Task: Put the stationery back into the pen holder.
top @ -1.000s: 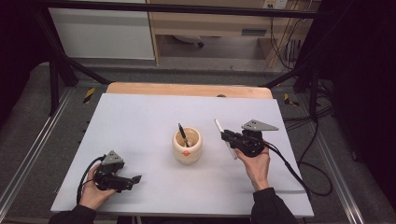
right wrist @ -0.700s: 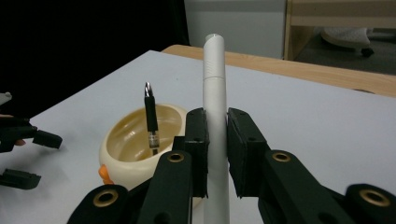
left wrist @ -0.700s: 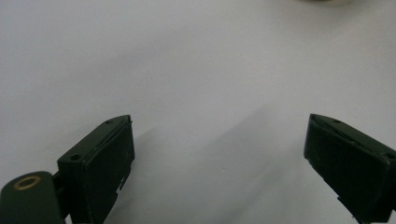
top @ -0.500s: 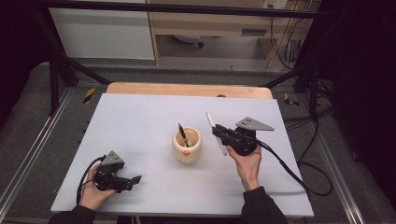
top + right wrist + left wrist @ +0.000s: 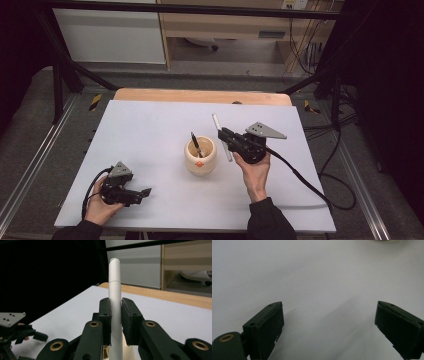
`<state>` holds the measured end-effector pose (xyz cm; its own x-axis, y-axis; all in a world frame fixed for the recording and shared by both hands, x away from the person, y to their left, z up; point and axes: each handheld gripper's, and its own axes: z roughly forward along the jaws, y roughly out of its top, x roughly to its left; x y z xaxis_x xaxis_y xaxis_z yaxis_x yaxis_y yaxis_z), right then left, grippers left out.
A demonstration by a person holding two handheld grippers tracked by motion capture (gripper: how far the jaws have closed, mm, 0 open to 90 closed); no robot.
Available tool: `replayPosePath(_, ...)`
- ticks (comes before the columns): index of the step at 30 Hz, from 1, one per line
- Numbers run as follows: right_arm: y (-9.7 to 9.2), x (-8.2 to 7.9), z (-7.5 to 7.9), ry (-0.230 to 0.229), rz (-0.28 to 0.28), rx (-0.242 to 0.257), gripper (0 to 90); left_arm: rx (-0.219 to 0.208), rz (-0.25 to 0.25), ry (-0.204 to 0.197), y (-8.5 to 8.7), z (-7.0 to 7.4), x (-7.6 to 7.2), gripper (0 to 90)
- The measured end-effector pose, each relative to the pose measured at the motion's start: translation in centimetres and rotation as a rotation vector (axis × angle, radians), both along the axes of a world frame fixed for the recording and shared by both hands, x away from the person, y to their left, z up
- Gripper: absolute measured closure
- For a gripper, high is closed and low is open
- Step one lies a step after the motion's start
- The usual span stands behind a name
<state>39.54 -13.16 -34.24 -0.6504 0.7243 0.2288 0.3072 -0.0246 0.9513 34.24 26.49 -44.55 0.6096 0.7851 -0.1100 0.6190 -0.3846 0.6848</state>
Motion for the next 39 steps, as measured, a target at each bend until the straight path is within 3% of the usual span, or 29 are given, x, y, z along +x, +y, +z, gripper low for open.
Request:
replayPosePath(16, 2.6, 1.8, 0.6, -0.044, -0.011, 0.044, 78.9, -0.001, -0.002, -0.001, 0.0, 0.0, 0.0, 8.7)
replayPosePath(30, 4.4, 3.9, 0.0, -0.047, -0.011, 0.072, 78.9, -0.006, -0.002, -0.001, 0.1, 0.0, 0.0, 8.7)
replayPosePath(39, 5.4, 4.6, -1.3, -0.025, 0.001, 0.066, 78.9, -0.006, 0.0, -0.001, 0.1, 0.0, 0.0, 8.7)
